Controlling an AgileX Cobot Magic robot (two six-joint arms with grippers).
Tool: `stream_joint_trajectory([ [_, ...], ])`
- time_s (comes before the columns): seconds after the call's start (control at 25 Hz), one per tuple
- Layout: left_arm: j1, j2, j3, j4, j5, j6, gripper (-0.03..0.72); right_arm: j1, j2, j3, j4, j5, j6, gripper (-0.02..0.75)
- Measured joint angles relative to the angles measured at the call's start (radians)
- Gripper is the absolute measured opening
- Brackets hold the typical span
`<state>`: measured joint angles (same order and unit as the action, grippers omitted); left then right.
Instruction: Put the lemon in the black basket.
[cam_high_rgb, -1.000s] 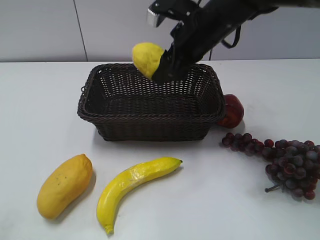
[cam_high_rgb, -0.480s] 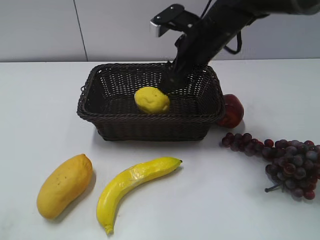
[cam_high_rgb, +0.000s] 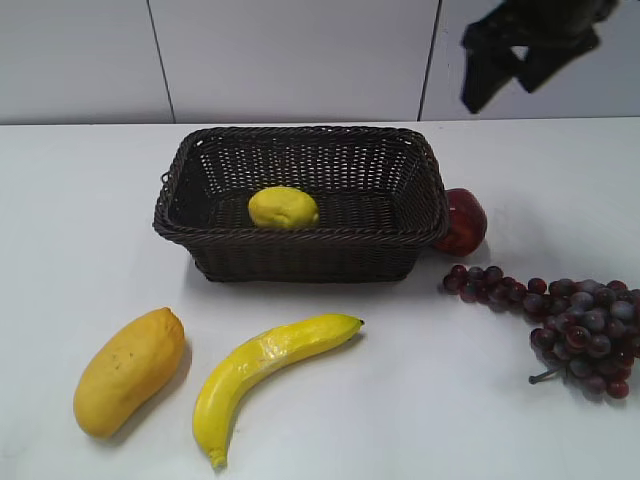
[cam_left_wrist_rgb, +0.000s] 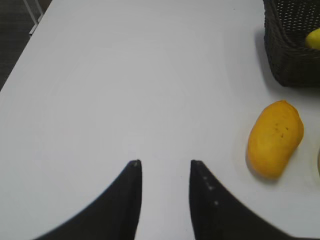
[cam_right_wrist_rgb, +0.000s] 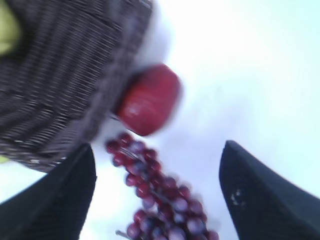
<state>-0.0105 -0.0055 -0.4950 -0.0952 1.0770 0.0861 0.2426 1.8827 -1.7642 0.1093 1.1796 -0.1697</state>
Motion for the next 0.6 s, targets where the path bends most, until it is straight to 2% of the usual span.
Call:
stream_joint_trajectory([
  [0.24,0.0,0.0,0.0,0.0,0.0,0.0,0.235,-0.156,-0.061,0.086,0.022,0.027,0.06,0.547],
  [0.4,0.0,0.0,0.0,0.0,0.0,0.0,0.232,-0.178,-0.182,0.22,0.023,0.027,0.063,0.544],
  [0.6,0.0,0.0,0.0,0.0,0.0,0.0,0.232,-0.178,-0.413,0.468,0.03,0.018,0.063,0.541],
])
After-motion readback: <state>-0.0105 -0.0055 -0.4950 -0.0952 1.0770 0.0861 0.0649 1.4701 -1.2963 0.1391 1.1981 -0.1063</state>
